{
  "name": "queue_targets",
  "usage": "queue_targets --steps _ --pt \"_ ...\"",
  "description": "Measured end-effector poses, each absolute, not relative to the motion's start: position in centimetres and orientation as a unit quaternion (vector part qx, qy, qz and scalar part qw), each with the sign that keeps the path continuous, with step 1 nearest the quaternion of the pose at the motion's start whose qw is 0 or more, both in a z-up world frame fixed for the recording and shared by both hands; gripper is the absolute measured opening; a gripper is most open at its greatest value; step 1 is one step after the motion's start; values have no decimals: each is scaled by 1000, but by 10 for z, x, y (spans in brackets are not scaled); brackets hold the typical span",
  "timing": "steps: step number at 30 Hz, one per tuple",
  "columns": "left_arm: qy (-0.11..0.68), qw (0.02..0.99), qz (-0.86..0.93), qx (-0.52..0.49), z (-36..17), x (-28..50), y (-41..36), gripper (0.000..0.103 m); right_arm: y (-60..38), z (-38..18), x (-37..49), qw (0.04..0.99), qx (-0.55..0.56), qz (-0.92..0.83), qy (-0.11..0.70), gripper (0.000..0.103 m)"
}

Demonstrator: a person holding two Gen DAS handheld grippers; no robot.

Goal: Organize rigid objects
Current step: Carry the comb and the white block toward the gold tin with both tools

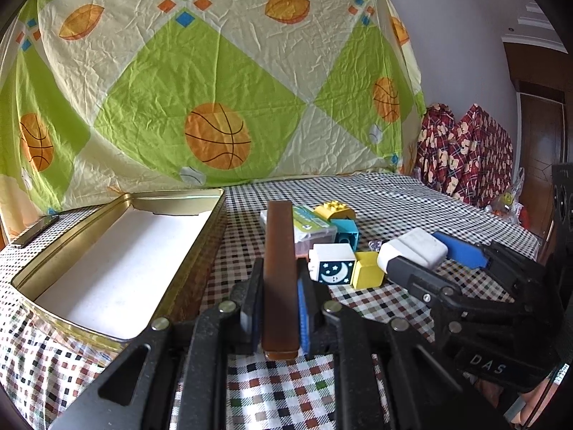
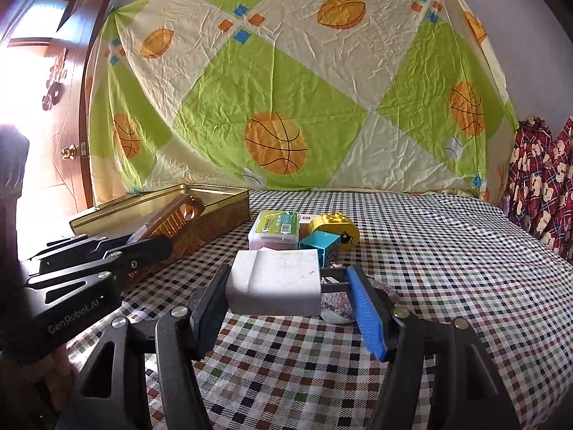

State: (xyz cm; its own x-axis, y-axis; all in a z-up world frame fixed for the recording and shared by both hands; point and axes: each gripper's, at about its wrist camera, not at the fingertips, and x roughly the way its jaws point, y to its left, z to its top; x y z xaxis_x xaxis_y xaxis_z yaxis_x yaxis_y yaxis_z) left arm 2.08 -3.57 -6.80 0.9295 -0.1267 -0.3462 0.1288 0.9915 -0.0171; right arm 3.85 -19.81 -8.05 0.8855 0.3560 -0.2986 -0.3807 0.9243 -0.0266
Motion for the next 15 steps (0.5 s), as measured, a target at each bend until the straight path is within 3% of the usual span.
queue_targets --steps 15 --pt "116 993 -22 8 -46 8 -13 14 -196 -63 41 978 -51 169 113 66"
